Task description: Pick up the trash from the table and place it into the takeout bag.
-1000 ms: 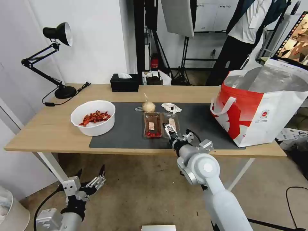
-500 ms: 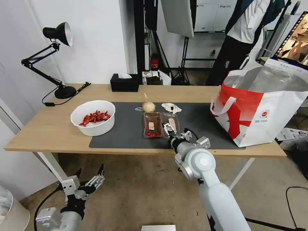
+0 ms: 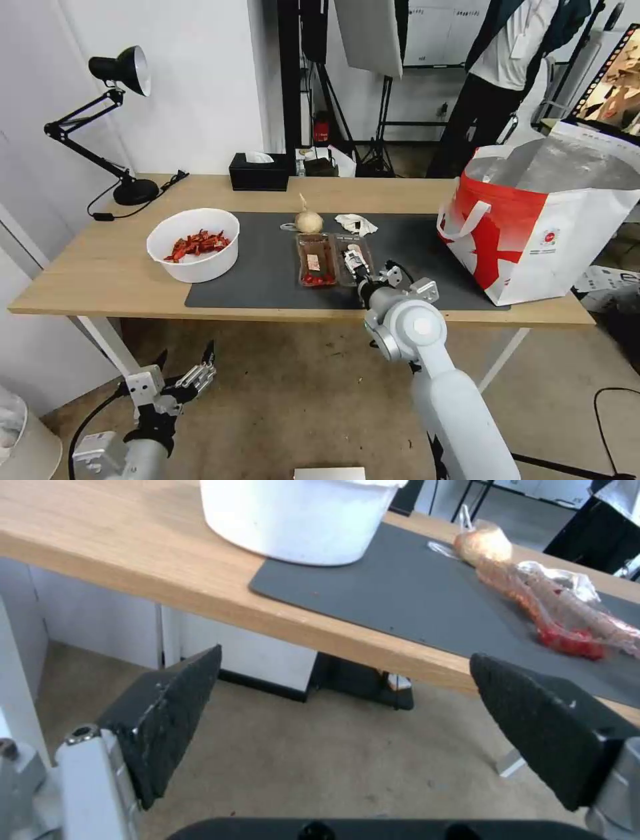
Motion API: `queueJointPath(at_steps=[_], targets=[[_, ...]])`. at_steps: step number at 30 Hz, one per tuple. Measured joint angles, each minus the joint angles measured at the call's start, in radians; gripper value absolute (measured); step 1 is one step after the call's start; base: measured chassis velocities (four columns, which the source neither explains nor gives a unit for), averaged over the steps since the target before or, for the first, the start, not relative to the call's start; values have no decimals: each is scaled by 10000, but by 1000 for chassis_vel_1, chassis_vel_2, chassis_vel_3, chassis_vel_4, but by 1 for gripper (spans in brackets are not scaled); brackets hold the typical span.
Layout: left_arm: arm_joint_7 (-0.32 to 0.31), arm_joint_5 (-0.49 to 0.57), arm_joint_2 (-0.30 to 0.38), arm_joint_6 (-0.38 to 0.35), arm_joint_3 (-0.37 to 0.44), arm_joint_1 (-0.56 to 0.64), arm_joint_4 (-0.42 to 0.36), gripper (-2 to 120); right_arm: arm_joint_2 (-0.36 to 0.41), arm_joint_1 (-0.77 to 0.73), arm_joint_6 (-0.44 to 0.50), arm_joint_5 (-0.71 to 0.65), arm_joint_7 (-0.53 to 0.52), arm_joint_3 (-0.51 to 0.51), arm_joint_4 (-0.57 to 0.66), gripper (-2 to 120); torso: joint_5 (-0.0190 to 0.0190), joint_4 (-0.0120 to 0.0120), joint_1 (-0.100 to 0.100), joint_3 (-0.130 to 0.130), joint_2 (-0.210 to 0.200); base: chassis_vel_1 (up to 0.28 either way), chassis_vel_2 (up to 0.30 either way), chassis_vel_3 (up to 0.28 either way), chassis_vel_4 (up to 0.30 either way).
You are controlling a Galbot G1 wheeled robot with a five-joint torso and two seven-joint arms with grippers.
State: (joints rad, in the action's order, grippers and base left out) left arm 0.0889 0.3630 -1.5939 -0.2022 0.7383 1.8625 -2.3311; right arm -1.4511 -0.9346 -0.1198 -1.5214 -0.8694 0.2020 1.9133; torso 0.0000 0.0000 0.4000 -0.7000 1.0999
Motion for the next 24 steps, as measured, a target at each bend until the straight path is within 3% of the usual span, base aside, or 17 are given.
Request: queueJointPath(at_steps=[10,17,22,24], targets=[[1,-3,-2,22,-7,85,-39,100,418,263,-35,929,2124,-33,-384,100,1,-1,0,0,0,0,0,0,0],[-3,15,-4,60,46,125,-87,100,732,977,-918,1272,3645,-412,-645,100,0,-1,0,0,0,0,0,0,0],[-12,49,-3,68,95,134,-99,100,677,1322,-1609,811,3670,-678,-879,100,-1,0,0,0,0,0,0,0,0],[-16,70,-1,86,144,139,-102,100,490,1607,-2031,140,2868,-727,-1085,100,-1,0,0,0,1,0,0,0,0]])
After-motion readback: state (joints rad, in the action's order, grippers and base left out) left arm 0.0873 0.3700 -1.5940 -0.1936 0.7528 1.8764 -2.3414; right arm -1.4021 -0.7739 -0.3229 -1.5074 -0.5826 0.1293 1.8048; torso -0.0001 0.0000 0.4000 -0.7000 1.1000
